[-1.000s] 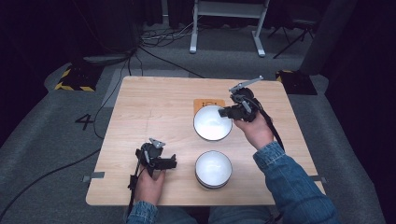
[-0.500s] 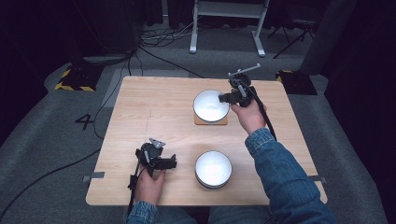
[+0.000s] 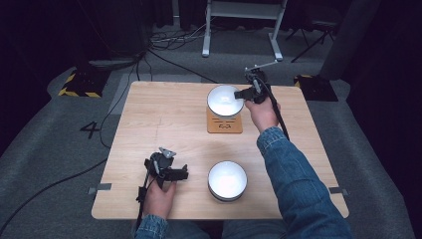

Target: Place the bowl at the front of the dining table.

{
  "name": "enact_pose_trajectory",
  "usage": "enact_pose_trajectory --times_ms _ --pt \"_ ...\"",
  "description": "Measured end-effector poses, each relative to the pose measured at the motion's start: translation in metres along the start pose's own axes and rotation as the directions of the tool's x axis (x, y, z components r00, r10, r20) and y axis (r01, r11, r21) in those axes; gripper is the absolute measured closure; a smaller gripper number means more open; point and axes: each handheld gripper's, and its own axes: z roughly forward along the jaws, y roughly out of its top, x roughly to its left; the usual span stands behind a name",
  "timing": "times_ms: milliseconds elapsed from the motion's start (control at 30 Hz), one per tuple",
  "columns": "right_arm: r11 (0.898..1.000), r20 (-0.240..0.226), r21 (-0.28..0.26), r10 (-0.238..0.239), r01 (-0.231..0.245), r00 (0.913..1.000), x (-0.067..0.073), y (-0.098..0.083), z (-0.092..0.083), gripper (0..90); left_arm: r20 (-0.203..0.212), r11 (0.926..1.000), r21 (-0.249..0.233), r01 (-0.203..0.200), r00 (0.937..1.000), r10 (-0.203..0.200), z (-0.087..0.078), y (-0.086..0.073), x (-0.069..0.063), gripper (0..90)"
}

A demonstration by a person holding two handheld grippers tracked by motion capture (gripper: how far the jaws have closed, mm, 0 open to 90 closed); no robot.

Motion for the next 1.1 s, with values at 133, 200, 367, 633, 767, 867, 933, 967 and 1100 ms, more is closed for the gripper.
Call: enact_pose_trajectory --times_ms 133,200,367,633,767,867,933,967,1100 --pt "0.999 0.018 -0.012 0.036 -0.036 0.9992 -0.006 0.004 0.005 81.3 -0.004 1.0000 -0.002 -0.003 1.0000 0.003 0.000 0.000 0.000 0.3" --pt "0.999 0.035 -0.012 0.040 -0.040 0.9986 -0.007 0.006 0.008 81.3 -0.004 1.0000 -0.002 -0.002 1.0000 0.002 0.000 0.000 0.000 0.4" --pt "0.997 0.061 -0.006 0.075 -0.075 0.9953 -0.015 0.010 0.014 81.3 -0.006 1.0000 -0.003 -0.003 1.0000 0.003 0.000 0.000 0.000 0.4" --pt "0.995 0.080 -0.012 0.103 -0.102 0.9914 -0.020 0.014 0.023 81.3 -0.002 1.0000 -0.002 -0.001 1.0000 0.001 0.000 0.000 0.000 0.4" --pt "0.994 0.089 0.000 0.105 -0.105 0.9905 -0.022 0.013 0.031 81.4 -0.002 1.0000 -0.001 -0.001 1.0000 0.001 0.000 0.000 0.000 0.3" --pt "0.994 0.093 0.005 0.106 -0.107 0.9900 -0.022 0.013 0.035 81.4 -0.003 1.0000 -0.002 -0.002 1.0000 0.002 0.000 0.000 0.000 0.3" --pt "0.993 0.097 0.013 0.111 -0.113 0.9890 -0.026 0.012 0.042 81.4 -0.002 1.0000 -0.001 -0.001 1.0000 0.001 0.000 0.000 0.000 0.4" --pt "0.993 0.100 0.018 0.118 -0.120 0.9880 -0.027 0.012 0.044 81.5 -0.001 1.0000 0.000 -0.001 1.0000 0.001 0.000 0.000 0.000 0.3" --pt "0.992 0.112 0.026 0.116 -0.120 0.9869 -0.030 0.011 0.051 81.5 -0.005 1.0000 -0.003 -0.003 1.0000 0.003 0.000 0.000 0.000 0.4"
